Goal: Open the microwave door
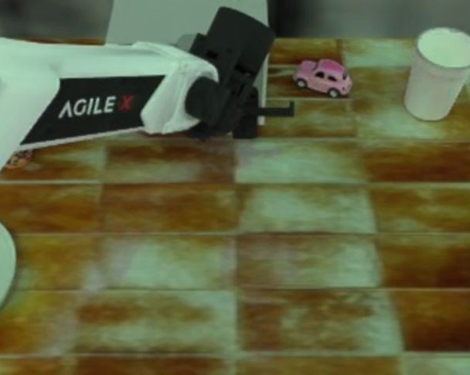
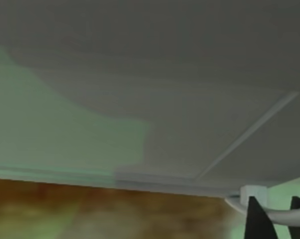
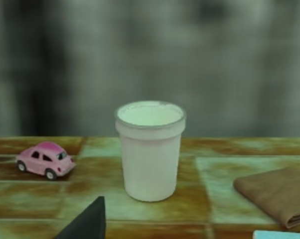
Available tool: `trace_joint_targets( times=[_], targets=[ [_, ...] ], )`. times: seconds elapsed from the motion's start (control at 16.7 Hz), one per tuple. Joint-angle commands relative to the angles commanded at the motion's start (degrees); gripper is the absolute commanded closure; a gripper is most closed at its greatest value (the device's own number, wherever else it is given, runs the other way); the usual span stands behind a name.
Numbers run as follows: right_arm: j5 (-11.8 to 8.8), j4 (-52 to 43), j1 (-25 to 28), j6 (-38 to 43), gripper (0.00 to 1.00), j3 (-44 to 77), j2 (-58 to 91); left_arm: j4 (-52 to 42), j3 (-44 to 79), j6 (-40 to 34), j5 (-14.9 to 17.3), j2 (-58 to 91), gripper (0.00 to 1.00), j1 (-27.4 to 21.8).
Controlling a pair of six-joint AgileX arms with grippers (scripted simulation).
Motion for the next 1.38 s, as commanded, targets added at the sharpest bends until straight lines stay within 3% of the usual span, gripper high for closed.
trace_joint_targets(
  times=[1.38],
  targets=[
    [0.00, 0.00, 0.00, 0.00, 0.00, 0.00, 0.00, 1.76, -2.83, 2.31, 1.67, -1.77, 1.00, 0.35]
  ],
)
